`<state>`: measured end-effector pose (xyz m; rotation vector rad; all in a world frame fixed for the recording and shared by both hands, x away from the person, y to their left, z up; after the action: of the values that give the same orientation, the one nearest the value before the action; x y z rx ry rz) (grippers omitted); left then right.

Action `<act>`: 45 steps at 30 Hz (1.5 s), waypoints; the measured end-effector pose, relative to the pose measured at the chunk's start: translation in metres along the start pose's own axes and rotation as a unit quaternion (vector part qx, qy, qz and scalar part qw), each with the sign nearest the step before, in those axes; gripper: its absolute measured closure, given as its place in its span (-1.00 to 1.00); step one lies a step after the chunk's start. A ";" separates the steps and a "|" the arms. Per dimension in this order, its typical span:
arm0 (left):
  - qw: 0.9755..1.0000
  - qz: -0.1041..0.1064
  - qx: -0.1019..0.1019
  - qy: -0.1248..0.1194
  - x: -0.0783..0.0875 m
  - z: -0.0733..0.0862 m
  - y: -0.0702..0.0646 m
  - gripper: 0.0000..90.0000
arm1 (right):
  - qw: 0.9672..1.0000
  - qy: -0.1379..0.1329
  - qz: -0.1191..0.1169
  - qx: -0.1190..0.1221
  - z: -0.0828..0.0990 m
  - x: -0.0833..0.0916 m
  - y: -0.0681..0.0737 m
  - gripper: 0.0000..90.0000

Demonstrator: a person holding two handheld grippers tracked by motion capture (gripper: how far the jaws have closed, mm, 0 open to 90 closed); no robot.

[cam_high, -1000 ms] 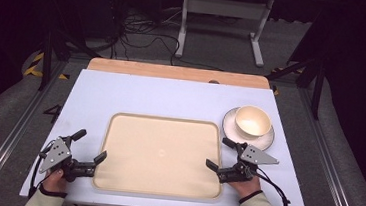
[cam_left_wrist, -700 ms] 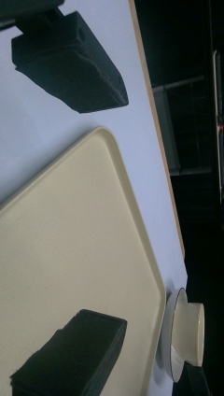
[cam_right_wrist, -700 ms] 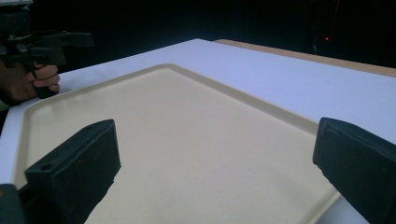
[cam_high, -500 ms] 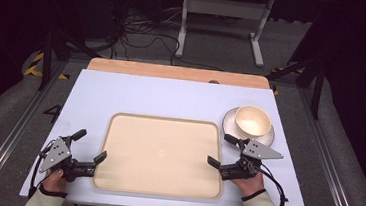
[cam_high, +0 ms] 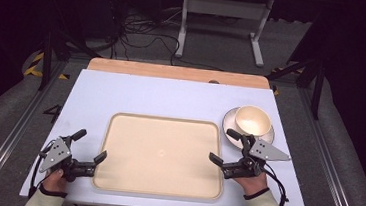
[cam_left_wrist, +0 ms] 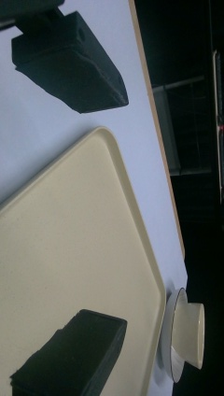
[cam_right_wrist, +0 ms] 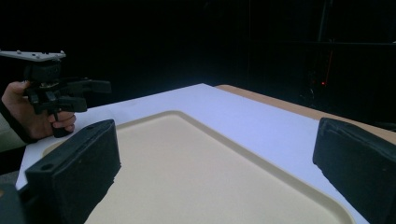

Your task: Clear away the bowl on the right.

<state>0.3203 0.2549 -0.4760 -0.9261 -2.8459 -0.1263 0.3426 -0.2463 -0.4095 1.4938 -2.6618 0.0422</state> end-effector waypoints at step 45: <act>1.000 0.000 0.000 0.000 0.000 0.000 0.000 -0.99 | 0.999 0.012 0.039 -0.014 -0.038 0.023 -0.043 -0.97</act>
<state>0.3203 0.2549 -0.4760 -0.9252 -2.8465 -0.1264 0.3701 -0.2854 -0.3702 1.3732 -2.6895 0.0282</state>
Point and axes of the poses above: each handheld gripper's, and its own axes: x roughly backward along the jaws, z roughly out of its underside, y roughly to its left, the point moved 1 cm from there along -x, roughly forward along the jaws, and after that the axes turned 4 degrees about -z, right-handed, at the moved point
